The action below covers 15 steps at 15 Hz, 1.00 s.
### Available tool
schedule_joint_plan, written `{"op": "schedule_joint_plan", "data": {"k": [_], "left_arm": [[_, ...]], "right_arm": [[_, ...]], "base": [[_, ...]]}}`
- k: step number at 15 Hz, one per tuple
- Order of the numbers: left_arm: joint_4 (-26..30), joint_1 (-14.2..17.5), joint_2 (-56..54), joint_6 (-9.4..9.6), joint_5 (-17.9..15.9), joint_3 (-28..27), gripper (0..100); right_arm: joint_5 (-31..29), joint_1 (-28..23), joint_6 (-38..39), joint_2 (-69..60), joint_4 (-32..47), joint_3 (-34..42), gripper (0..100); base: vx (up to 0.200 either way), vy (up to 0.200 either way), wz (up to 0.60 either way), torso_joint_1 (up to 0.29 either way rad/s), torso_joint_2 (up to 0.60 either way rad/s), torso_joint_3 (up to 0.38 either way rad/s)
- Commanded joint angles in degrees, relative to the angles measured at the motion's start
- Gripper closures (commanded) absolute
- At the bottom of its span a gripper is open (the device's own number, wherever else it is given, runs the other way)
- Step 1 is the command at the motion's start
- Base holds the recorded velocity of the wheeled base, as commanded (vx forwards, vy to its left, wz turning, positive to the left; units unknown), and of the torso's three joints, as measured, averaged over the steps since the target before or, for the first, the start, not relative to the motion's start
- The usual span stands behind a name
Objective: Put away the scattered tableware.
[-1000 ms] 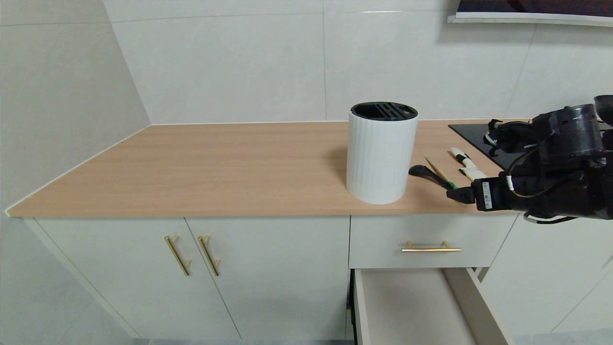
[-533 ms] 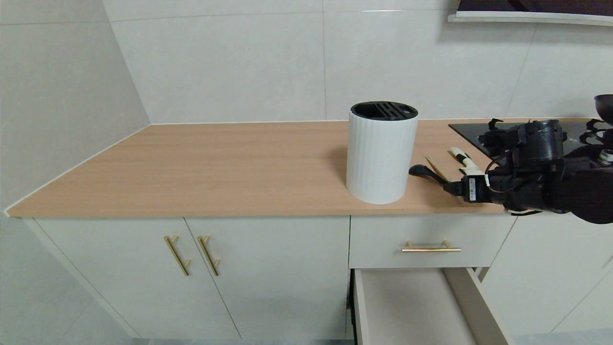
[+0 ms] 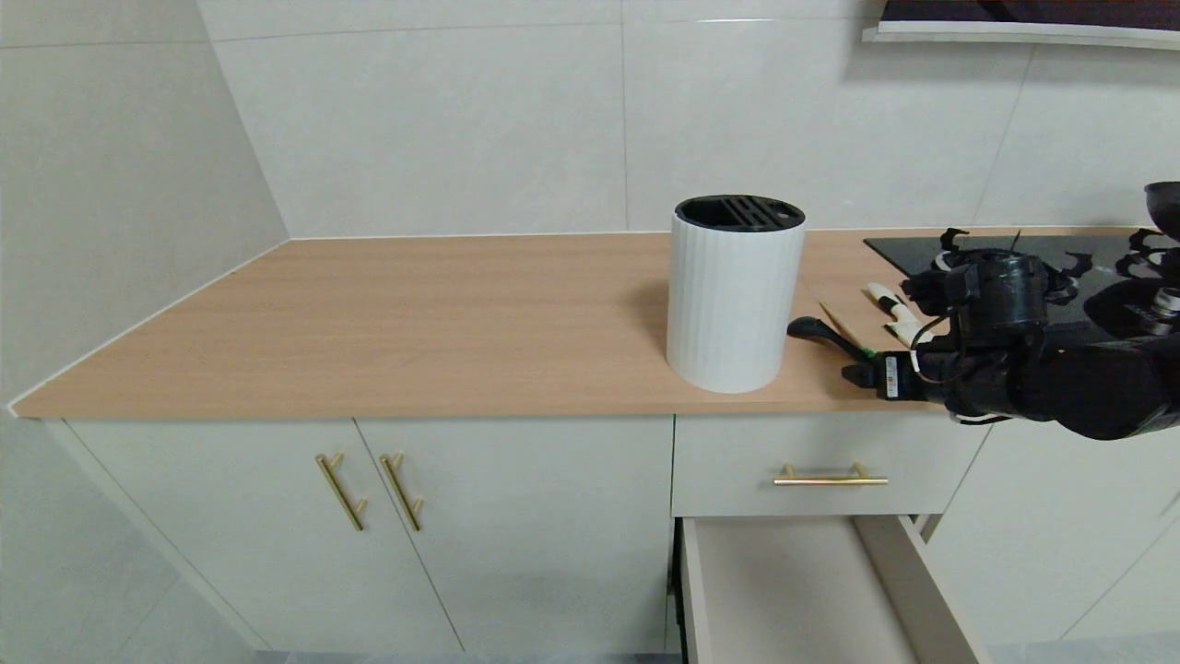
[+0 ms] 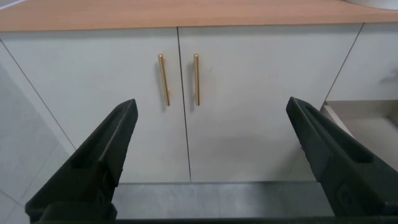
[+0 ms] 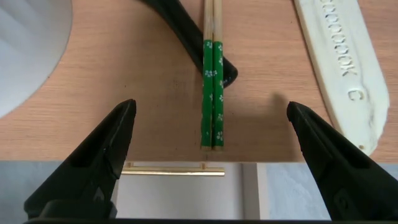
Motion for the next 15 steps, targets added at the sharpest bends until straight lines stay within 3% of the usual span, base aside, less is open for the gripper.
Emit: {"op": "schedule_joint_plan", "data": {"k": [1,7,8,15], "left_arm": [[0.0,0.0,0.1,-0.01,0.0,0.0,0],[0.0,0.0,0.1,-0.01,0.0,0.0,0],[0.0,0.0,0.1,-0.01,0.0,0.0,0],[0.0,0.0,0.1,-0.01,0.0,0.0,0]], "right_arm": [[0.0,0.0,0.0,0.4,-0.1,0.0,0],[0.0,0.0,0.0,0.8,-0.1,0.0,0],[0.0,0.1,0.1,0.9,-0.1,0.0,100],[0.0,0.2,0.0,0.7,-0.1,0.3,100]], "base": [[0.000,0.000,0.00,0.000,0.00,0.000],[0.000,0.000,0.00,0.000,0.00,0.000],[0.000,0.000,0.00,0.000,0.00,0.000],[0.000,0.000,0.00,0.000,0.00,0.000]]}}
